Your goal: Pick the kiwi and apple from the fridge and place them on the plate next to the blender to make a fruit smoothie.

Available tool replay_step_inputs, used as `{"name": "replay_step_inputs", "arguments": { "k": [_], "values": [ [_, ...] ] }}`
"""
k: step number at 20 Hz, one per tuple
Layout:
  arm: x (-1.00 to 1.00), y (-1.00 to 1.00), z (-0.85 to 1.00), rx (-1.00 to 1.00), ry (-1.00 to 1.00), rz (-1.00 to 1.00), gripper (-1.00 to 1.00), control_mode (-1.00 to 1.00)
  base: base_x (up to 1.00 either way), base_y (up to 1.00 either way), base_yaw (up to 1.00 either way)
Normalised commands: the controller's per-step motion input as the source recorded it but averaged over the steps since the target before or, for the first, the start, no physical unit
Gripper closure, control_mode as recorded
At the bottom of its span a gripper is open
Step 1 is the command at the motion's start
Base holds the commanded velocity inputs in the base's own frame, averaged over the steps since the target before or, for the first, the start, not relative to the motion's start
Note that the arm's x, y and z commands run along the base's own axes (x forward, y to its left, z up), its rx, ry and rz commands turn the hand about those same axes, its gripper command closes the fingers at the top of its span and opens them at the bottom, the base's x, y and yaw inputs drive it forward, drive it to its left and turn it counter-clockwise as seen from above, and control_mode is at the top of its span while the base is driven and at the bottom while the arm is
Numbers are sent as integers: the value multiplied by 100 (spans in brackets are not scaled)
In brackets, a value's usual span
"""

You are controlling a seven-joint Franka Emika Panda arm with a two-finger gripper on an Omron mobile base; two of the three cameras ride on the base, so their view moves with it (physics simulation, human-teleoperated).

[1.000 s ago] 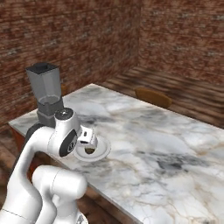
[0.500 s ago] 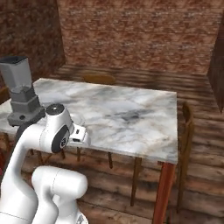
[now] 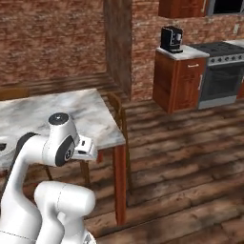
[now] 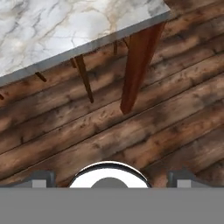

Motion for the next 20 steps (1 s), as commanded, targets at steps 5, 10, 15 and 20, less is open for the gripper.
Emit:
{"name": "replay_step_inputs", "arguments": {
  "k": [5,10,15,20],
  "values": [
    [0,0,0,0,0,0,-100,100,4,-23,-82],
    [0,0,0,0,0,0,-100,100,49,-33,-68],
    [0,0,0,0,0,0,-100,100,97,-41,-55],
    [0,0,0,0,0,0,-100,100,100,-22,-49]
  ]
}}
